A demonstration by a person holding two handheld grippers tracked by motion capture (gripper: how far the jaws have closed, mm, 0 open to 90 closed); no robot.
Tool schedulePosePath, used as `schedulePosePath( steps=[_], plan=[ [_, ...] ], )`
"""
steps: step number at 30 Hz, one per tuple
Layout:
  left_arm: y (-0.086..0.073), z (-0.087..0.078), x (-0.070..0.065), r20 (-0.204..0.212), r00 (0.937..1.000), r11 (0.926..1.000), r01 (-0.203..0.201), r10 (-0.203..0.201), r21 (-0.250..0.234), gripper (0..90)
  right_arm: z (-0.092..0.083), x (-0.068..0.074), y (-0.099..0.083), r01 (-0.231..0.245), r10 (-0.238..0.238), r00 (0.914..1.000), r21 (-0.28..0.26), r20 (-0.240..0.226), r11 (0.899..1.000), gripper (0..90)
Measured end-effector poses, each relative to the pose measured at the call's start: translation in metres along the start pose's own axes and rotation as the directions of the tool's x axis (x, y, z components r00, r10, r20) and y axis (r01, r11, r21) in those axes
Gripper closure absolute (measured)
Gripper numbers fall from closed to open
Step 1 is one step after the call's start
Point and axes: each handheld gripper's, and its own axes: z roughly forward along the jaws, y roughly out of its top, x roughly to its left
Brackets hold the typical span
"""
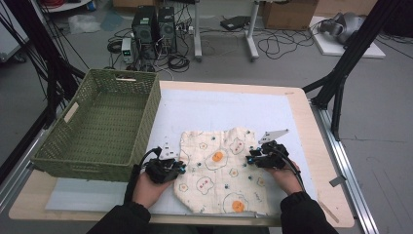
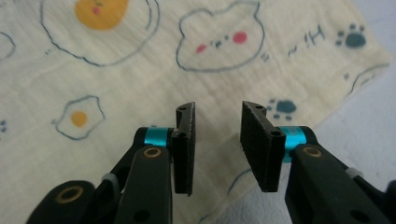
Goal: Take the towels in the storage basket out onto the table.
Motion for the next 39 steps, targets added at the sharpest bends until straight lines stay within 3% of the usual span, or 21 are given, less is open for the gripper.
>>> schedulePosePath(
  steps=[2, 4, 6, 8, 11, 13, 17, 20, 26, 30, 35, 38, 39],
  plan=[
    [0.003, 0.002, -0.001, -0.024, 0.9997, 1.0, 0.0, 0.0, 0.002, 88.8, 0.0, -0.002, 0.0, -0.01, 0.01, 0.9999, -0.005, 0.006, 1.0, 78.7],
    [0.007, 0.006, -0.003, -0.065, 0.9977, 0.9998, -0.02, 0.02, 0.002, 89.1, 0.0, -0.002, 0.001, 0.012, -0.012, 0.9998, 0.0, 0.014, 1.0, 87.9],
    [0.011, 0.012, -0.003, -0.089, 0.9961, 0.9998, 0.002, -0.004, -0.02, 89.2, 0.0, -0.003, 0.002, 0.016, -0.016, 0.9995, 0.0, 0.029, 1.0, 88.7],
    [0.015, 0.016, 0.0, -0.114, 0.9933, 0.9995, 0.019, -0.022, -0.027, 89.2, -0.001, -0.006, 0.002, 0.012, -0.011, 0.997, -0.004, 0.077, 1.0, 88.9],
    [0.024, 0.021, 0.007, -0.118, 0.9908, 0.9968, 0.059, -0.065, -0.053, 88.9, -0.005, -0.017, -0.002, -0.05, 0.053, 0.993, -0.029, 0.106, 0.998, 88.7],
    [0.026, 0.02, 0.009, -0.12, 0.9904, 0.9954, 0.059, -0.068, -0.075, 86.8, -0.006, -0.02, -0.004, -0.073, 0.077, 0.9928, -0.039, 0.092, 0.997, 86.2],
    [0.023, 0.01, 0.009, -0.089, 0.9947, 0.9962, 0.045, -0.052, -0.074, 79.6, -0.015, -0.013, -0.003, -0.049, 0.056, 0.9941, -0.073, 0.093, 0.996, 78.4],
    [0.019, -0.002, 0.008, -0.061, 0.9972, 0.9957, 0.038, -0.043, -0.085, 77.9, -0.024, -0.003, -0.005, -0.005, 0.011, 0.9974, -0.085, 0.071, 0.996, 74.8],
    [0.003, -0.024, -0.002, 0.009, 0.9994, 0.9963, 0.034, -0.033, -0.079, 76.6, -0.041, 0.024, -0.026, 0.05, -0.051, 0.9986, -0.104, -0.015, 0.993, 67.7],
    [-0.005, -0.032, -0.012, 0.057, 0.9983, 0.9978, 0.018, -0.014, -0.064, 74.1, -0.045, 0.038, -0.04, 0.046, -0.057, 0.994, -0.109, -0.093, 0.993, 64.8],
    [-0.011, -0.03, -0.025, 0.112, 0.9933, 0.9996, -0.027, 0.028, -0.006, 71.1, -0.045, 0.053, -0.049, 0.086, -0.096, 0.9832, -0.07, -0.156, 0.994, 64.6],
    [-0.015, -0.021, -0.029, 0.111, 0.9925, 0.9977, -0.055, 0.051, 0.039, 72.2, -0.041, 0.058, -0.052, 0.107, -0.113, 0.9785, -0.042, -0.172, 0.993, 68.5],
    [-0.017, -0.018, -0.031, 0.106, 0.9923, 0.9974, -0.067, 0.063, 0.028, 73.5, -0.039, 0.058, -0.053, 0.111, -0.115, 0.9773, -0.033, -0.178, 0.993, 69.2]
  ],
)
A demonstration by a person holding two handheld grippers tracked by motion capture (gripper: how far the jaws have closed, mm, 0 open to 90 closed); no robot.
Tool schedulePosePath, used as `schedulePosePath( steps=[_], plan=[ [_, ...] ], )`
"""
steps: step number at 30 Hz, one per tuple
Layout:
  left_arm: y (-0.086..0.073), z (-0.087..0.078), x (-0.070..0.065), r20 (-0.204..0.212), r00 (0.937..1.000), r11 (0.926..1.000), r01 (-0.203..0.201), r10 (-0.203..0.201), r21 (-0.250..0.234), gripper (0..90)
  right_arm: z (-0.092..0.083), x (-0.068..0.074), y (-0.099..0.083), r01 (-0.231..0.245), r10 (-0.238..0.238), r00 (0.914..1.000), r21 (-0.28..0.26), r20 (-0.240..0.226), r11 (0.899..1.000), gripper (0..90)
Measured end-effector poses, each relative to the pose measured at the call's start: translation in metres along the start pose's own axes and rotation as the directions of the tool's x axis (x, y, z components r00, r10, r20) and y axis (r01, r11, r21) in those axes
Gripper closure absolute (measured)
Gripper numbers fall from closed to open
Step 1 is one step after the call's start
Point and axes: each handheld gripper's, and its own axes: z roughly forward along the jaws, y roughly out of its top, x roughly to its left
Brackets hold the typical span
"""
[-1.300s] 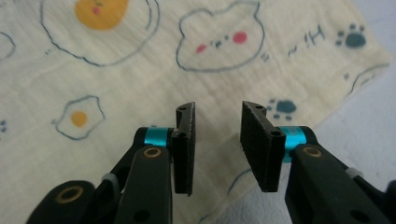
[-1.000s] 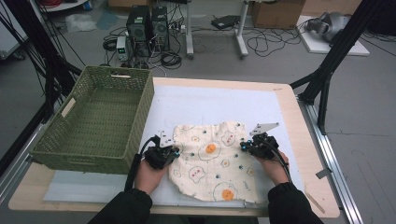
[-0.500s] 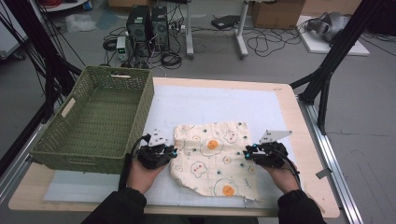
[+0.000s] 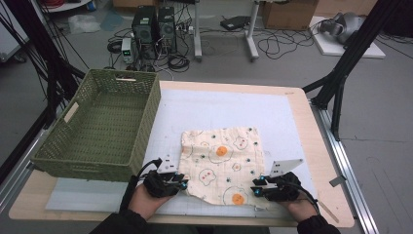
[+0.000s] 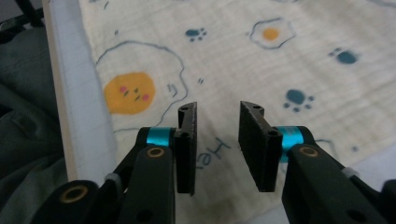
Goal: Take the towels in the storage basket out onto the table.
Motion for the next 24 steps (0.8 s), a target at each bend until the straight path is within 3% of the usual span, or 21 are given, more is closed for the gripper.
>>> schedulePosePath(
  steps=[3, 4, 6, 11, 17, 19, 20, 24],
  plan=[
    [0.002, 0.002, -0.001, -0.026, 0.9995, 0.9998, -0.018, 0.018, 0.003, 80.9, 0.0, 0.0, -0.002, -0.006, 0.006, 0.9999, -0.018, 0.015, 1.0, 77.4],
    [0.003, 0.002, -0.001, -0.024, 0.9995, 0.9997, -0.022, 0.022, 0.009, 87.2, 0.001, -0.001, -0.002, -0.003, 0.003, 0.9998, -0.021, 0.018, 1.0, 81.1],
    [0.005, 0.0, 0.001, -0.015, 0.9998, 0.9997, -0.013, 0.013, 0.018, 89.1, 0.001, -0.002, -0.001, 0.004, -0.004, 0.9999, -0.017, 0.014, 1.0, 87.9],
    [0.011, -0.023, 0.004, -0.013, 0.9998, 0.9998, -0.012, 0.012, -0.013, 89.3, 0.0, -0.001, 0.0, 0.006, -0.006, 0.9999, -0.014, 0.011, 1.0, 88.4],
    [0.016, -0.044, -0.005, 0.018, 0.9993, 0.9993, -0.032, 0.032, -0.022, 89.2, -0.003, 0.002, 0.002, 0.012, -0.012, 0.9999, -0.02, 0.006, 1.0, 88.4],
    [0.016, -0.043, -0.004, 0.013, 0.9995, 0.9992, -0.03, 0.03, -0.025, 84.9, -0.007, 0.002, 0.003, 0.005, -0.005, 1.0, -0.036, 0.008, 0.999, 88.0],
    [0.015, -0.042, -0.002, 0.01, 0.9998, 0.9997, -0.016, 0.017, -0.02, 76.1, -0.008, 0.002, 0.003, 0.005, -0.005, 1.0, -0.041, 0.006, 0.999, 85.7],
    [0.005, -0.027, 0.005, 0.024, 0.9997, 1.0, 0.005, -0.005, 0.007, 70.1, -0.008, 0.006, 0.001, 0.0, -0.002, 0.9986, -0.051, -0.052, 0.999, 72.2]
  ],
)
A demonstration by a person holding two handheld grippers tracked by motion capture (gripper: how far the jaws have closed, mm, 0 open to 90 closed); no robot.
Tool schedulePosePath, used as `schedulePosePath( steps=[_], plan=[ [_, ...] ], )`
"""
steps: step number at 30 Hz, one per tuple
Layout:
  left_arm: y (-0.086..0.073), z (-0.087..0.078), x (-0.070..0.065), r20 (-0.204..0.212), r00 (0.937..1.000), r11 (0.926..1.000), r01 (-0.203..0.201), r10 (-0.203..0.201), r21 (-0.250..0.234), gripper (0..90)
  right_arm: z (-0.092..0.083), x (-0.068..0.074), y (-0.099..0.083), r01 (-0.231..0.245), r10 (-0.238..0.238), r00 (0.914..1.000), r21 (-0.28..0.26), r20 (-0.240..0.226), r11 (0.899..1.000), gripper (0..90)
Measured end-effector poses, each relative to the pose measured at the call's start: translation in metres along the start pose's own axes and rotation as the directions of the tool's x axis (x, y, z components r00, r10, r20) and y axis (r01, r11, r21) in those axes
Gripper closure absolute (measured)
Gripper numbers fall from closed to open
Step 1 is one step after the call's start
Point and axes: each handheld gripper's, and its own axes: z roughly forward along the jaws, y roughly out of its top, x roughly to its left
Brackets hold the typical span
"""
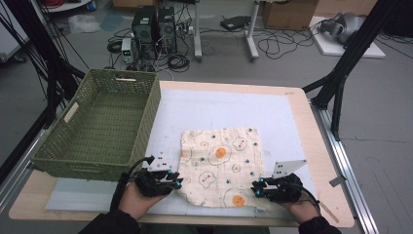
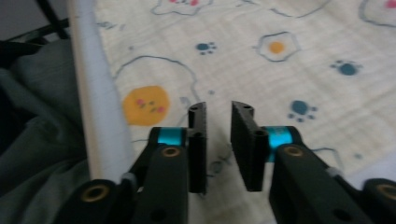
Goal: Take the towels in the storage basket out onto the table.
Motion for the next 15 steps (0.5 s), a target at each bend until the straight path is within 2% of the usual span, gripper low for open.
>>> schedulePosePath(
  steps=[2, 4, 5, 6, 7, 9, 13, 15],
  plan=[
    [-0.005, 0.009, 0.001, 0.0, 1.0, 0.9997, 0.0, 0.0, 0.023, 68.9, 0.002, 0.004, -0.002, 0.023, -0.022, 0.9997, 0.016, -0.011, 1.0, 70.4],
    [-0.007, 0.017, 0.001, -0.003, 0.9999, 0.9987, -0.015, 0.015, 0.048, 72.5, 0.005, 0.005, -0.003, 0.038, -0.038, 0.9993, 0.045, 0.0, 0.998, 70.4],
    [-0.006, 0.019, 0.001, -0.02, 0.9992, 0.9988, -0.034, 0.035, 0.036, 77.4, 0.007, 0.005, -0.003, 0.04, -0.04, 0.9992, 0.059, 0.003, 0.997, 71.0],
    [-0.005, 0.02, 0.001, -0.019, 0.9991, 0.9987, -0.036, 0.037, 0.037, 84.7, 0.008, 0.005, -0.004, 0.039, -0.039, 0.9992, 0.057, 0.006, 0.998, 71.8],
    [-0.003, 0.022, 0.002, -0.017, 0.9993, 0.9988, -0.032, 0.033, 0.036, 87.6, 0.008, 0.004, -0.003, 0.036, -0.037, 0.9993, 0.055, 0.005, 0.998, 72.7],
    [0.001, 0.026, 0.003, -0.04, 0.9982, 0.9987, -0.044, 0.045, 0.026, 88.6, 0.009, 0.002, -0.003, 0.028, -0.029, 0.9996, 0.055, 0.007, 0.998, 73.8],
    [0.005, 0.036, 0.006, -0.09, 0.995, 0.9989, -0.044, 0.043, -0.012, 88.6, 0.009, 0.0, -0.001, 0.035, -0.037, 0.9987, 0.056, 0.035, 0.998, 75.6],
    [0.007, 0.039, 0.007, -0.092, 0.9949, 0.999, -0.042, 0.041, -0.016, 88.5, 0.009, -0.003, -0.001, 0.028, -0.031, 0.9986, 0.055, 0.044, 0.998, 75.8]
  ],
)
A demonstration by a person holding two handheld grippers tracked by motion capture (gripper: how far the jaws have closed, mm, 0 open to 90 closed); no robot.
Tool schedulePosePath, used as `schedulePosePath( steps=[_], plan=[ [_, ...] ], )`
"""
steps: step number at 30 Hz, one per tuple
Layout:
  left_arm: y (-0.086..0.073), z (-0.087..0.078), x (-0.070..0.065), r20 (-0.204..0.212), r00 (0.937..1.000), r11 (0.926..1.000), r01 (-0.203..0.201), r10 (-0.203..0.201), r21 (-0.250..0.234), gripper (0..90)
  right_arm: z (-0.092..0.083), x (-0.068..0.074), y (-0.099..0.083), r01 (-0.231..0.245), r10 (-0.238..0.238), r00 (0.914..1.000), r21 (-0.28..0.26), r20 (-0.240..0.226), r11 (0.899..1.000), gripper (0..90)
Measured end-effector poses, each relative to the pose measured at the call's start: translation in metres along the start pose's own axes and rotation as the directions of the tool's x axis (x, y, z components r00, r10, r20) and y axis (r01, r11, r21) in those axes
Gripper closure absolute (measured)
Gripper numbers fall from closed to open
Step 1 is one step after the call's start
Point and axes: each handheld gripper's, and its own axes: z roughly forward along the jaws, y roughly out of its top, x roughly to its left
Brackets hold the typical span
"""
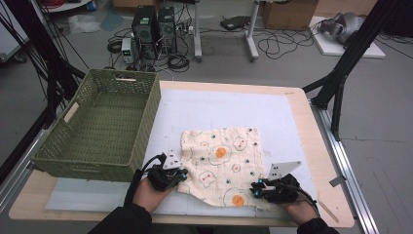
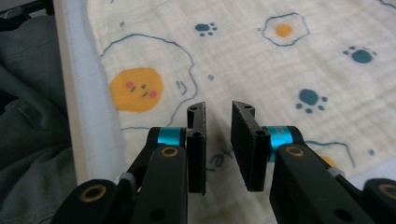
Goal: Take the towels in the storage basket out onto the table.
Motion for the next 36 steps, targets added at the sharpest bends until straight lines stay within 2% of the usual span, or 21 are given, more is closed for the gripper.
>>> schedulePosePath(
  steps=[2, 4, 8, 11, 13, 17, 18, 19, 21, 22, 23, 25, 27, 28, 30, 32, 34, 36],
  plan=[
    [0.001, -0.001, 0.0, 0.003, 1.0, 1.0, -0.006, 0.006, 0.008, 87.7, 0.0, -0.001, -0.001, -0.01, 0.01, 0.9999, -0.006, -0.003, 1.0, 75.6],
    [0.0, -0.006, 0.001, 0.007, 0.9999, 1.0, 0.008, -0.008, 0.001, 84.1, -0.001, -0.001, -0.001, -0.004, 0.004, 1.0, -0.009, 0.004, 1.0, 73.9],
    [-0.005, -0.022, 0.001, 0.033, 0.9992, 0.9996, 0.024, -0.023, -0.014, 79.8, -0.01, 0.003, -0.002, -0.002, 0.001, 0.9999, -0.057, -0.013, 0.998, 73.0],
    [-0.009, -0.032, -0.003, 0.054, 0.9985, 0.9999, 0.004, -0.003, -0.012, 77.9, -0.014, 0.008, -0.002, 0.016, -0.018, 0.9994, -0.071, -0.029, 0.997, 71.2],
    [-0.012, -0.035, -0.008, 0.075, 0.9972, 1.0, -0.004, 0.004, -0.003, 75.9, -0.013, 0.012, -0.003, 0.022, -0.025, 0.9981, -0.059, -0.055, 0.998, 69.8],
    [-0.018, -0.031, -0.014, 0.112, 0.9936, 0.9991, -0.02, 0.016, 0.038, 71.4, -0.009, 0.018, -0.005, 0.046, -0.047, 0.9961, -0.023, -0.074, 0.999, 68.3],
    [-0.019, -0.029, -0.016, 0.114, 0.9932, 0.9981, -0.03, 0.023, 0.053, 71.6, -0.006, 0.018, -0.006, 0.054, -0.054, 0.9961, -0.006, -0.07, 0.999, 69.2],
    [-0.021, -0.028, -0.018, 0.102, 0.9942, 0.9984, -0.04, 0.036, 0.04, 72.7, -0.004, 0.019, -0.006, 0.065, -0.064, 0.9958, 0.016, -0.066, 0.998, 70.8],
    [-0.021, -0.028, -0.017, 0.1, 0.9941, 0.998, -0.046, 0.042, 0.042, 85.0, -0.002, 0.02, -0.005, 0.065, -0.065, 0.9963, 0.007, -0.057, 0.998, 80.1],
    [-0.021, -0.029, -0.016, 0.107, 0.9936, 0.9982, -0.04, 0.035, 0.045, 88.5, -0.002, 0.019, -0.005, 0.064, -0.063, 0.9955, 0.01, -0.07, 0.998, 87.3],
    [-0.021, -0.029, -0.016, 0.109, 0.9934, 0.9981, -0.039, 0.034, 0.048, 89.0, -0.001, 0.018, -0.005, 0.065, -0.064, 0.9942, 0.009, -0.087, 0.998, 88.4],
    [-0.022, -0.033, -0.018, 0.115, 0.9926, 0.9977, -0.044, 0.038, 0.052, 89.2, -0.002, 0.018, -0.005, 0.071, -0.07, 0.9934, 0.009, -0.091, 0.997, 88.9],
    [-0.025, -0.04, -0.021, 0.137, 0.9903, 0.9985, -0.031, 0.025, 0.044, 89.3, -0.005, 0.02, -0.006, 0.073, -0.072, 0.9913, 0.004, -0.11, 0.997, 89.2],
    [-0.027, -0.045, -0.024, 0.145, 0.989, 0.9987, -0.037, 0.031, 0.036, 89.3, -0.008, 0.022, -0.006, 0.072, -0.072, 0.9893, -0.005, -0.127, 0.997, 89.2],
    [-0.029, -0.053, -0.029, 0.156, 0.9871, 0.999, -0.039, 0.035, 0.02, 89.2, -0.014, 0.025, -0.008, 0.07, -0.073, 0.9877, -0.026, -0.138, 0.997, 89.0],
    [-0.029, -0.057, -0.029, 0.15, 0.9879, 0.9991, -0.041, 0.039, 0.009, 88.2, -0.017, 0.027, -0.01, 0.061, -0.065, 0.9844, -0.03, -0.164, 0.998, 86.8],
    [-0.027, -0.056, -0.025, 0.135, 0.9905, 0.9996, -0.028, 0.028, 0.002, 80.5, -0.018, 0.025, -0.01, 0.044, -0.049, 0.9879, -0.041, -0.147, 0.998, 79.4],
    [-0.024, -0.052, -0.02, 0.123, 0.9924, 0.9999, -0.004, 0.006, -0.015, 78.2, -0.018, 0.02, -0.009, 0.028, -0.034, 0.9926, -0.053, -0.117, 0.998, 75.2]
  ],
)
